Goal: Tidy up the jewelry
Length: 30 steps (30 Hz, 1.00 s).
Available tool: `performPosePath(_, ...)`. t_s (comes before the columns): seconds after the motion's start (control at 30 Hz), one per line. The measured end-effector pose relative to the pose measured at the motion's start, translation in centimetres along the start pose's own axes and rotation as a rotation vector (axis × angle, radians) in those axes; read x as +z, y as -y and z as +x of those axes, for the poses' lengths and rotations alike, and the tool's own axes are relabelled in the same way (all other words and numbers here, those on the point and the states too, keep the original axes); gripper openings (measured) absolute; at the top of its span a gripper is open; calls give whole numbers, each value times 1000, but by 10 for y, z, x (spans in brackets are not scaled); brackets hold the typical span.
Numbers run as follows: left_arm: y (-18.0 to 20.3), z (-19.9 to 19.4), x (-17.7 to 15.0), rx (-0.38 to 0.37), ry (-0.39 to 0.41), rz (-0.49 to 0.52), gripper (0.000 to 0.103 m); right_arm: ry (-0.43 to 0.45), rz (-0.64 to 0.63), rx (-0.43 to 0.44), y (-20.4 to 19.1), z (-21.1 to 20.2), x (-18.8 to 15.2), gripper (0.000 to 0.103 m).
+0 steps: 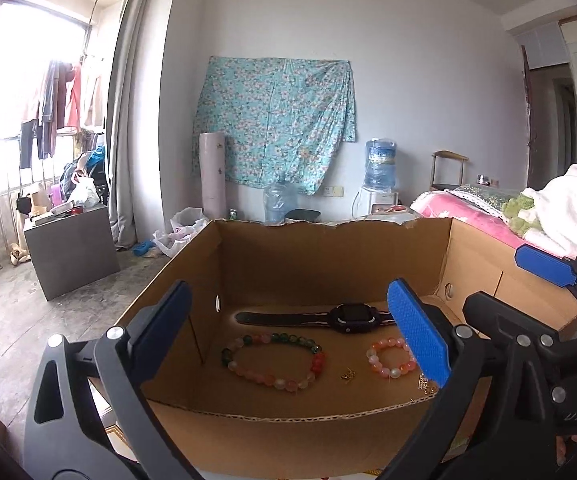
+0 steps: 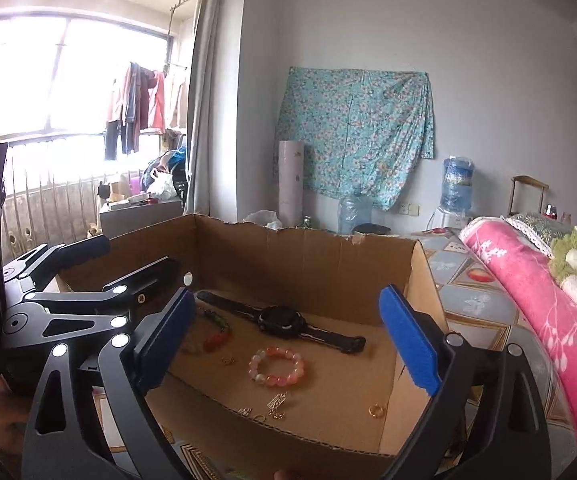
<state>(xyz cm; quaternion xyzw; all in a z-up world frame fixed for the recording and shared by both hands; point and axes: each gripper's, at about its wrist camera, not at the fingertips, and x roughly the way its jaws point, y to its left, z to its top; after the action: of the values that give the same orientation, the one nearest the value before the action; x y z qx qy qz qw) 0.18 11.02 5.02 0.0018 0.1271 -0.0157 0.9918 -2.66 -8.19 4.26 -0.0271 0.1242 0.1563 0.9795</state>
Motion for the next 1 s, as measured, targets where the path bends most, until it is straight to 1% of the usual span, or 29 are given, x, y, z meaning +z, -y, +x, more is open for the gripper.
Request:
performPosePath(0.27, 2, 2, -1, -18, -7, 8, 95, 0, -3, 23, 6, 2, 0, 91)
performPosePath(0.5, 11, 19, 1, 1, -15, 0, 95, -2, -4, 17, 11, 10, 3, 91)
performPosePath(0.6, 9, 15, -3, -2, 7, -1, 95, 0, -4, 22, 13, 12, 4, 92)
performPosePath(0.83, 7, 9, -7, -18, 8, 5, 95, 2, -12, 37, 21, 16, 3, 95)
performPosePath(1.0, 8, 9, -7, -19, 7, 6, 95, 2, -12, 38, 22, 17, 3, 95)
